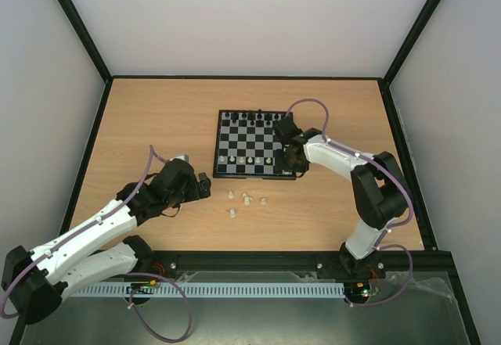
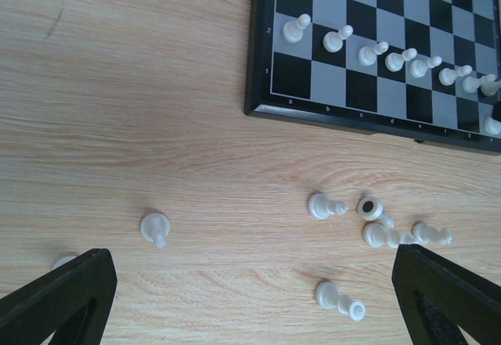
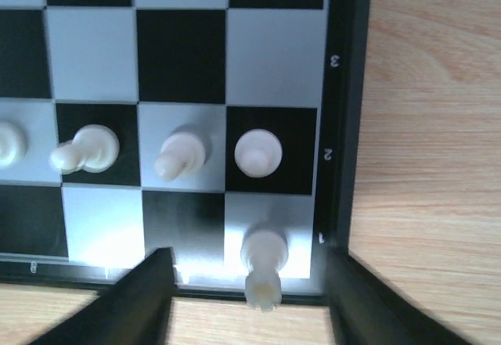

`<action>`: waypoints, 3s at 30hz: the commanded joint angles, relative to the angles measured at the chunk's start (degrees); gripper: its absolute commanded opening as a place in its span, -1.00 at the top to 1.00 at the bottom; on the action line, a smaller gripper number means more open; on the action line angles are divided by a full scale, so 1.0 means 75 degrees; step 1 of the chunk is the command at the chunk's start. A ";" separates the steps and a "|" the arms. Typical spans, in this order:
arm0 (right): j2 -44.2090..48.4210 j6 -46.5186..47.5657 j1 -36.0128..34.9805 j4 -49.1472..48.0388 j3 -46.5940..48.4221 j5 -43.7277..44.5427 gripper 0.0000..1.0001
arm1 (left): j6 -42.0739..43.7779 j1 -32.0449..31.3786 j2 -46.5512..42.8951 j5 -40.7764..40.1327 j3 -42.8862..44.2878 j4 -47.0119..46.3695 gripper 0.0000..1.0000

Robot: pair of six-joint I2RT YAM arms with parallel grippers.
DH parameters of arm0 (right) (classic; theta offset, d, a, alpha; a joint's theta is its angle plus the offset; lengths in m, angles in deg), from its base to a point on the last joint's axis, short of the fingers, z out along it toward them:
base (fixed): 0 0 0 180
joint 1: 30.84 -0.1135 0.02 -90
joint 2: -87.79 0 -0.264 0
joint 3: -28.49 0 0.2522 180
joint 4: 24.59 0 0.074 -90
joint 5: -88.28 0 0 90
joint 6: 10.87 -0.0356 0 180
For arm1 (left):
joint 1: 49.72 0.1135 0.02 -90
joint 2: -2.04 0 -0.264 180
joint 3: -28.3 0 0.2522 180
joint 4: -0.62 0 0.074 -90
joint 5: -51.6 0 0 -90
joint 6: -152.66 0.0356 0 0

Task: Set up the chess pieces on the board
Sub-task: Place the chess piece on the chessboard, then pick up the chess piece at the center of the board, then place the chess piece on the chessboard.

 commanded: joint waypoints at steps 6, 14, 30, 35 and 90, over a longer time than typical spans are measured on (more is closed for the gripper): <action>0.2217 0.0053 0.0035 -0.0223 -0.1002 -0.0525 -0.72 | -0.0911 0.0091 0.0573 -0.0234 0.0156 0.0367 -0.99; 0.3294 0.0349 0.0035 -0.0326 -0.1531 -0.1474 -0.68 | -0.2650 0.0114 0.0933 -0.0868 -0.0067 0.1615 -0.99; 0.3864 0.0437 -0.0345 -0.0660 -0.1744 -0.2500 -0.58 | -0.4227 0.0139 0.1350 -0.0804 -0.0635 0.2190 -0.71; 0.3865 0.0449 -0.0409 -0.0677 -0.1725 -0.2562 -0.57 | -0.4044 0.0188 0.1520 -0.0996 -0.0619 0.1827 -0.33; 0.3916 0.0452 -0.0489 0.0263 -0.1351 -0.1266 -0.51 | 0.2026 0.0603 0.5451 0.0037 0.3994 0.1425 0.87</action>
